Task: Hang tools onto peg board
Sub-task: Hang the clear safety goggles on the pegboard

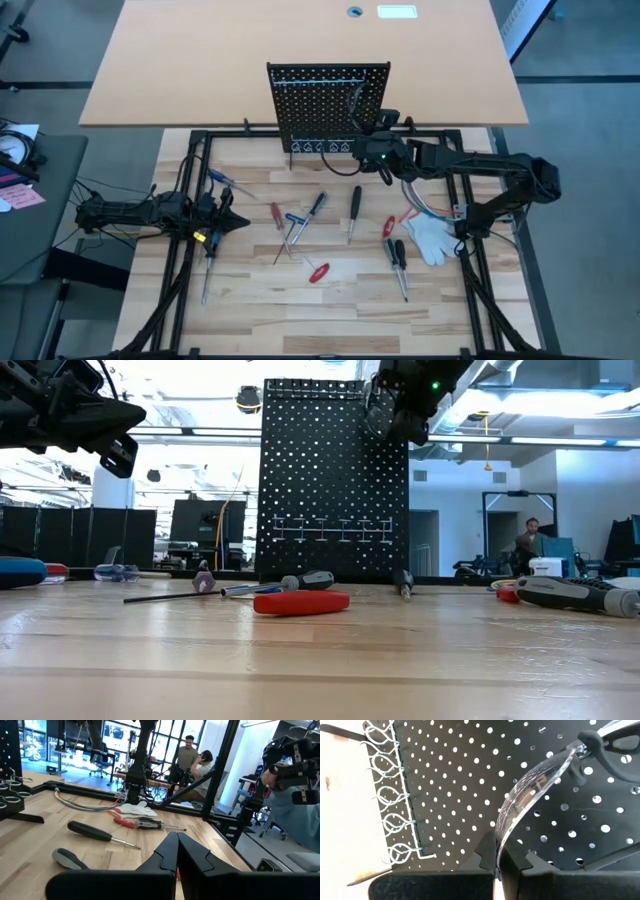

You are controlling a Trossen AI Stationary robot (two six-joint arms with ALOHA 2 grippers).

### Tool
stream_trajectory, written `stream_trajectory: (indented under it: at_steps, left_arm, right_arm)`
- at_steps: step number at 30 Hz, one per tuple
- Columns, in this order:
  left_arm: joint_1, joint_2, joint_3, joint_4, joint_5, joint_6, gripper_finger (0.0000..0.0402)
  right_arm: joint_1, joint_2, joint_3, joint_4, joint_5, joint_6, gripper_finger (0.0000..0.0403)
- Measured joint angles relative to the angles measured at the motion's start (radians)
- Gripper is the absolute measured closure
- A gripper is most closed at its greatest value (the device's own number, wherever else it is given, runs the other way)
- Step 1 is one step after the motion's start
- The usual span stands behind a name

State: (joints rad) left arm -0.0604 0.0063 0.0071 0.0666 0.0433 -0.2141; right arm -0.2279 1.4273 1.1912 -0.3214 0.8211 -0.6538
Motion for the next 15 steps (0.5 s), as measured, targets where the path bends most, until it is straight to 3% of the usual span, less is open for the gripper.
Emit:
stream_trajectory:
  at_steps: [5, 15]
  left_arm:
    - [0.000, 0.000, 0.000, 0.000, 0.000, 0.000, 0.0402]
    - [0.000, 0.000, 0.000, 0.000, 0.000, 0.000, 0.0401]
  right_arm:
    - [-0.001, 0.000, 0.000, 0.000, -0.033, 0.030, 0.0370]
    - [0.009, 0.001, -0.001, -0.021, -0.040, 0.056, 0.0256]
